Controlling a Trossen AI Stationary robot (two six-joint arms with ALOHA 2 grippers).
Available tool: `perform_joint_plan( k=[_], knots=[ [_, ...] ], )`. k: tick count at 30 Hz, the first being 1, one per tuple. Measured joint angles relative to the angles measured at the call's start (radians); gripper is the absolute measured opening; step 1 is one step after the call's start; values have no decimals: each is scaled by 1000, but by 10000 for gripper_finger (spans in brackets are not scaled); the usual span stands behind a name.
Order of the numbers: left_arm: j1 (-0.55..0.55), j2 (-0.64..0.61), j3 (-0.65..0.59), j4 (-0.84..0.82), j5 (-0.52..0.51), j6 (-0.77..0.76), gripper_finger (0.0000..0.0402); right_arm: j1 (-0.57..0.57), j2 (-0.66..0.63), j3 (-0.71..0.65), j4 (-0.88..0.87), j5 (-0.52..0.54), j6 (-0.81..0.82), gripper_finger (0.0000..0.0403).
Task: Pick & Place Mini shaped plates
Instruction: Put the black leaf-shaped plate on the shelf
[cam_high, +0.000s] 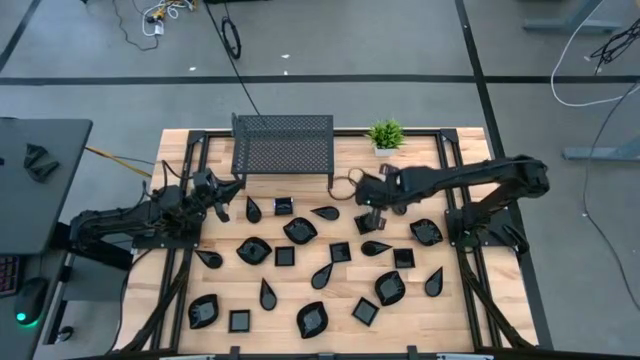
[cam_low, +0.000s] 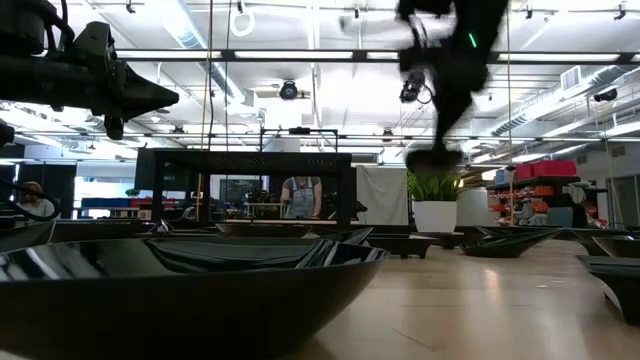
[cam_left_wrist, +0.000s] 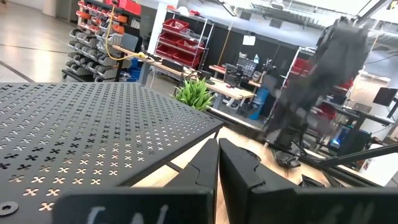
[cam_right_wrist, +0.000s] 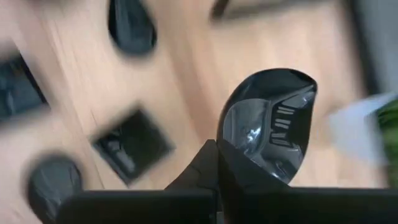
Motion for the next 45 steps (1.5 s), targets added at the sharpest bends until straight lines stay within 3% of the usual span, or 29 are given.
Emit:
perform_joint_plan(
  k=[7,12,19,28,45],
  knots=[
    [0,0,0,-1,0,0,16,-23,79,402,56,72,-23,1],
    [0,0,0,-1,0,0,16,-85,229,626,152,72,-229,1],
    [0,0,0,-1,8,-1,16,-226,467,857,154,35,-443,0],
    [0,0,0,-6,70,-1,16,-341,599,873,100,20,-542,6],
    [0,0,0,-5,70,-1,16,-353,610,762,145,16,-561,17]
  ],
)
